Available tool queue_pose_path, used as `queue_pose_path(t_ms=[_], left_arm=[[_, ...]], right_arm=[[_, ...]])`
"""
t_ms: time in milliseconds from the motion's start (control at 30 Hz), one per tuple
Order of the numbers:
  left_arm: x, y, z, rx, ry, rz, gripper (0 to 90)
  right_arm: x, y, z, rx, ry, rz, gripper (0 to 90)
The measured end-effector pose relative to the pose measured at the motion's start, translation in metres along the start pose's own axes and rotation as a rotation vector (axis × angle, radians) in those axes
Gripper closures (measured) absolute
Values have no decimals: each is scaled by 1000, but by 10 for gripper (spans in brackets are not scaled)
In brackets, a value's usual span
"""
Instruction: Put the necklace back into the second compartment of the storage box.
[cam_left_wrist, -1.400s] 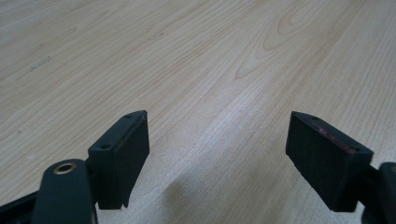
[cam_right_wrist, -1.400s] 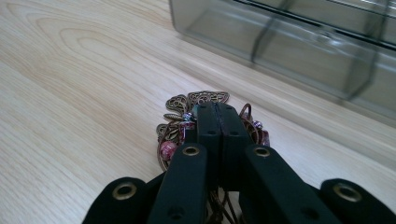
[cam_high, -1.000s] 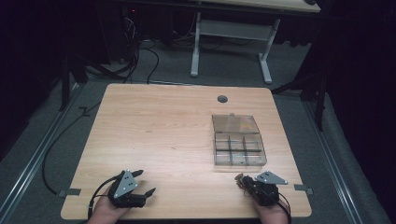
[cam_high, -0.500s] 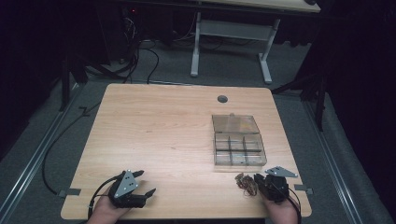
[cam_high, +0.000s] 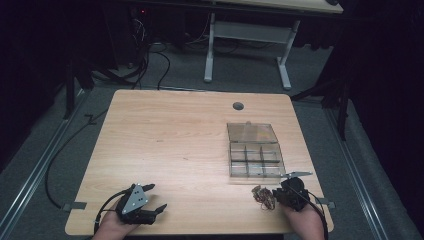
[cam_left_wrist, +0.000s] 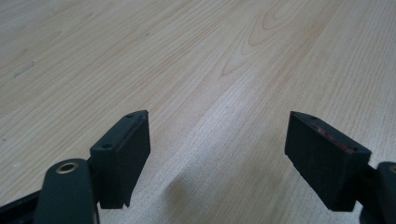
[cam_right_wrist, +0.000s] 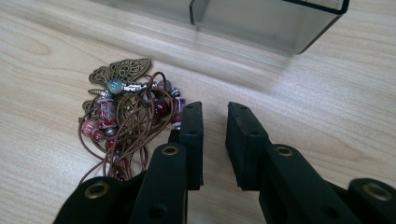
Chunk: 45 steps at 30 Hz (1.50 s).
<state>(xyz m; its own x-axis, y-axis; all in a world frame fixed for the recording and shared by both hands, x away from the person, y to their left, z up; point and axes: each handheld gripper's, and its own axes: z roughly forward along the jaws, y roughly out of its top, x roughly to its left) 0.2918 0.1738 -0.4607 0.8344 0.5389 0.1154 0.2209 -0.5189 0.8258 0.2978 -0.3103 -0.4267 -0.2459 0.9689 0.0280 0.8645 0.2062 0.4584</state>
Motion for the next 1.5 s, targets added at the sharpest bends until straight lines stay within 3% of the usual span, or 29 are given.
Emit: queue_pose_path(t_ms=[400,700,900,1233,1500], left_arm=[[0,0,0,2,-4,6,231],[0,0,0,5,-8,11,231],[-1,0,0,5,-9,13,231],[-1,0,0,6,-6,10,231],[-1,0,0,7,-9,10,231]], right_arm=[[0,14,0,126,2,-10,750],[6,26,2,243,-14,-59,724],[9,30,-2,292,-16,-96,697],[14,39,-21,292,19,-112,662],[24,41,-17,330,74,-134,491]])
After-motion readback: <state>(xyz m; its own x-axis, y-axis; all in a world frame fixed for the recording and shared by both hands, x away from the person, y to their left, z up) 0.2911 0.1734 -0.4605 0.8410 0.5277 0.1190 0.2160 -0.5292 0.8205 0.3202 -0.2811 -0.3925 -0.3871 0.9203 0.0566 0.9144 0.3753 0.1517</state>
